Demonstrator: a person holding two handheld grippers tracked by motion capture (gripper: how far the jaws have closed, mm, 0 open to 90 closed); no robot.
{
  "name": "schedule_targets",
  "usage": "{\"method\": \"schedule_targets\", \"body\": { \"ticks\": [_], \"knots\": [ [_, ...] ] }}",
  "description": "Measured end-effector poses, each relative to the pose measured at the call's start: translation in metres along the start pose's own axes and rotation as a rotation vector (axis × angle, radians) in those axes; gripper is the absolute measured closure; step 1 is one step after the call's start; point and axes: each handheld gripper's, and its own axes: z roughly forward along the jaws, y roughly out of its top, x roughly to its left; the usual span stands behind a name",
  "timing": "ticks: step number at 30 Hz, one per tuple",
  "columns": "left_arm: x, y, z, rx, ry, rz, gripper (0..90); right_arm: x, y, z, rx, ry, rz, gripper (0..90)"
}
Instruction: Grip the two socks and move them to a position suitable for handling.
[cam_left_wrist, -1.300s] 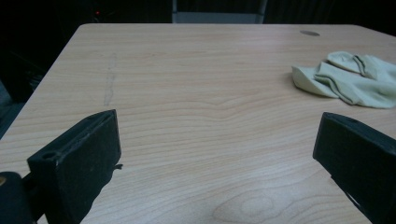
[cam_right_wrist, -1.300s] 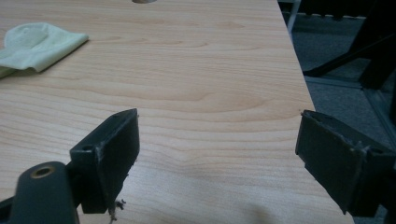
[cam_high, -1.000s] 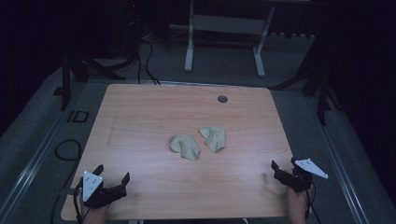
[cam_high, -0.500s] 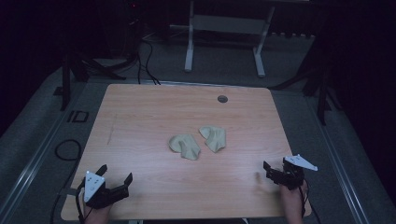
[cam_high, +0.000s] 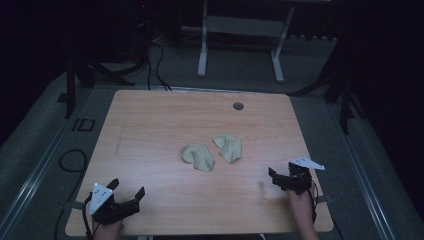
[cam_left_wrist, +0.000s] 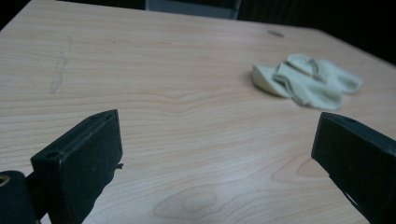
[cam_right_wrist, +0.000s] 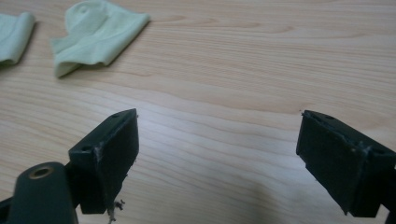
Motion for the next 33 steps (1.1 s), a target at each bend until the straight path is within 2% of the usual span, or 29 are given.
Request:
{"method": "schedule_targets", "body": {
  "ticks": [4,10,12,15,18,20,22,29,33],
  "knots": [
    [-0.005,-0.002,0.004,0.037,0.003,0.027,1.7,0.011,0.009,0.006,0.02,0.041,-0.006,12.9],
    [-0.012,-0.004,0.006,0.023,-0.004,0.088,1.6,0.034,0.028,0.017,0.051,0.097,-0.038,12.7],
    [-0.013,-0.004,0.007,0.021,-0.002,0.107,1.6,0.042,0.035,0.02,0.06,0.089,-0.048,12.7],
    [-0.014,-0.004,0.006,0.018,-0.004,0.112,1.6,0.054,0.048,0.025,0.061,0.093,-0.062,12.7],
    [-0.013,-0.004,0.006,0.014,-0.004,0.113,1.6,0.061,0.059,0.031,0.066,0.115,-0.063,12.8],
    [-0.013,-0.004,0.005,0.013,-0.007,0.111,1.6,0.065,0.063,0.033,0.066,0.113,-0.068,13.2],
    [-0.013,-0.004,0.006,0.016,-0.006,0.113,1.6,0.073,0.074,0.04,0.079,0.121,-0.09,13.8],
    [-0.014,-0.005,0.006,0.017,-0.013,0.135,1.6,0.092,0.095,0.061,0.115,0.125,-0.122,18.3],
    [-0.013,-0.004,0.007,0.016,-0.015,0.138,1.6,0.098,0.105,0.072,0.139,0.127,-0.123,22.1]
  ]
}}
